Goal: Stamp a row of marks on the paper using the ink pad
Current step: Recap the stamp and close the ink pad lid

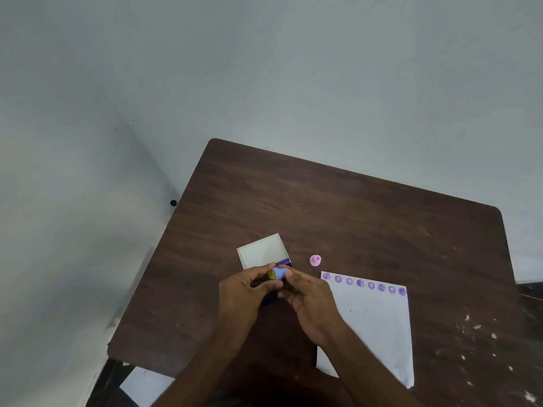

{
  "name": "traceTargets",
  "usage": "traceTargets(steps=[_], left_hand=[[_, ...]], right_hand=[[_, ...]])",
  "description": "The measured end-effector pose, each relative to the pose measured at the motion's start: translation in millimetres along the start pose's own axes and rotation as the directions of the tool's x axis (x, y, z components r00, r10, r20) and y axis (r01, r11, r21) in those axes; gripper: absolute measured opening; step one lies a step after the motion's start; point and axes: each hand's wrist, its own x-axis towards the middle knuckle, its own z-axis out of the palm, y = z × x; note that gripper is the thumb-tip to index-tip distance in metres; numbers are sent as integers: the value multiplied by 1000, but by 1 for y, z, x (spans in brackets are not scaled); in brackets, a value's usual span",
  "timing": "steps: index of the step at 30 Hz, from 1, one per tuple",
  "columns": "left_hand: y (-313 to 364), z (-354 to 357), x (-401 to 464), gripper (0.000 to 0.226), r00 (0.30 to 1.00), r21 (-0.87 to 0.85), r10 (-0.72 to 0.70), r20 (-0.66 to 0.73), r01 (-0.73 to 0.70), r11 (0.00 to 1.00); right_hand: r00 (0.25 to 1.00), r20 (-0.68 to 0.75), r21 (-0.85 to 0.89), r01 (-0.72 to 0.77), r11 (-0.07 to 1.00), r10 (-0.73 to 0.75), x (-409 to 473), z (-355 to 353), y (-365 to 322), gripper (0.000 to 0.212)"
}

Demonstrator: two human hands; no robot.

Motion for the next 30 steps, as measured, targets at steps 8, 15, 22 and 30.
traceTargets(steps=[8,15,22,30], left_hand=[[1,-1,23,42,993,102,42,113,-53,993],[10,9,33,58,980,160,156,125,-175,972],[12,8,43,50,982,156,94,161,-120,981],[5,2,49,40,989,173,64,133,-87,981]], right_hand=[[997,77,-46,-26,999,29,8,-10,-14,25],[998,-38,122,-39,992,44,20,-14,-16,23],[915,-313,-251,180,951,-256,41,-30,-47,15],[832,6,-976,126,179,-555,87,-40,-61,20]])
